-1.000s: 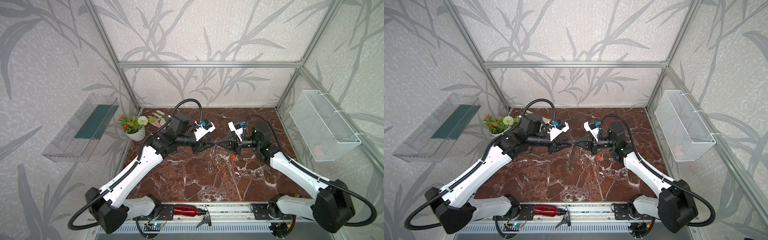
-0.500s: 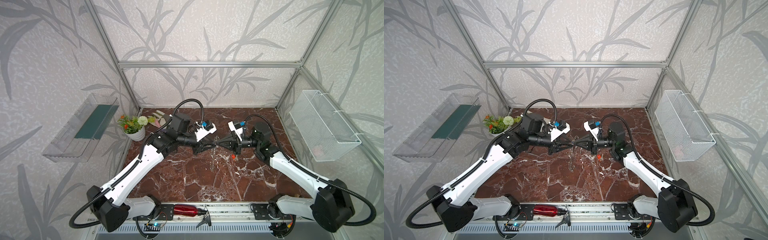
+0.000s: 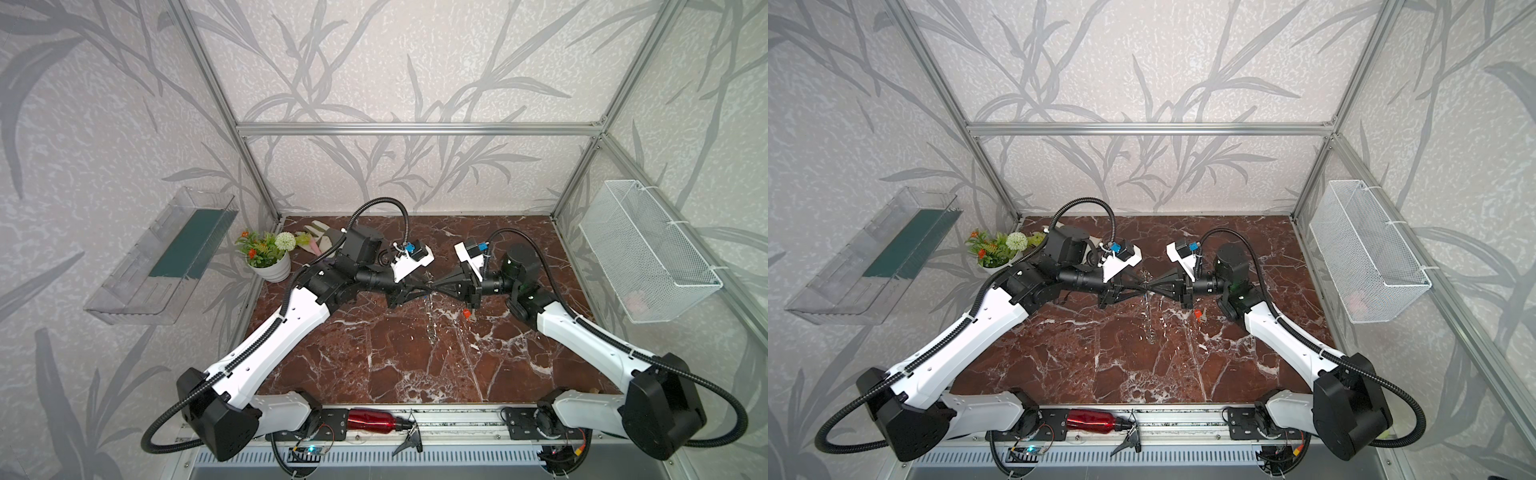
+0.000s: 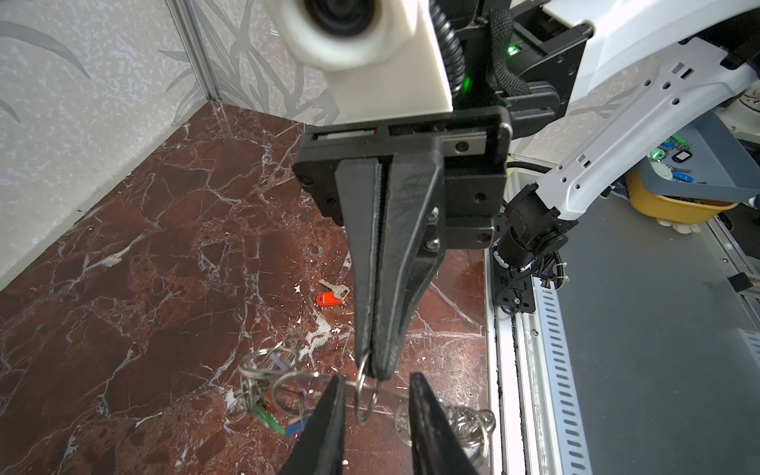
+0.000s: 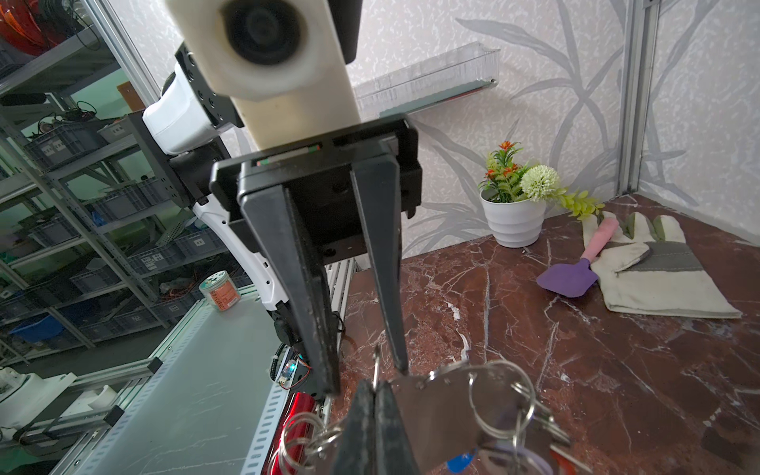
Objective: Put the keys on the keyring
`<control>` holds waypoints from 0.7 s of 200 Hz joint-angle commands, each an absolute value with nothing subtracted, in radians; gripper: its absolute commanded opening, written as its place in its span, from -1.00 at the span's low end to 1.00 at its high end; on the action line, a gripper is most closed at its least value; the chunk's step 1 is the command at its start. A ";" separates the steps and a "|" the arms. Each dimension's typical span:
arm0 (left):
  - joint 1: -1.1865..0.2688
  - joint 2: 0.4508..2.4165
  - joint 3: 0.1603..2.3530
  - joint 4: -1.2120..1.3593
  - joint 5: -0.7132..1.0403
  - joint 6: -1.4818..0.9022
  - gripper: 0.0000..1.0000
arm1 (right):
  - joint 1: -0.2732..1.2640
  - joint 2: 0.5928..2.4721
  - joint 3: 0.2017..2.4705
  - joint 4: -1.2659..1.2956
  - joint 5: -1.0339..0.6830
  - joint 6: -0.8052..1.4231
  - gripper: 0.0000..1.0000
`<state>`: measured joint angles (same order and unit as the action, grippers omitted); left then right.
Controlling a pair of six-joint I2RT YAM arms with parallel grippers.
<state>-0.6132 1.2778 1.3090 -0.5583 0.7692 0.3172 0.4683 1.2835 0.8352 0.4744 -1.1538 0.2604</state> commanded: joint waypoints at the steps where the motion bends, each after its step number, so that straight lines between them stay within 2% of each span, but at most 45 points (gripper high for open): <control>1: -0.608 1.269 1.333 -0.528 0.785 0.332 -0.43 | 0.471 1.284 0.864 0.525 -1.177 0.278 -1.00; 72: -0.588 1.207 1.293 -0.516 0.793 0.322 -0.44 | 0.472 1.262 0.841 0.591 -1.186 0.319 -1.00; 140: -0.557 1.183 1.303 -0.564 0.836 0.380 -0.27 | 0.472 1.256 0.836 0.610 -1.197 0.337 -1.00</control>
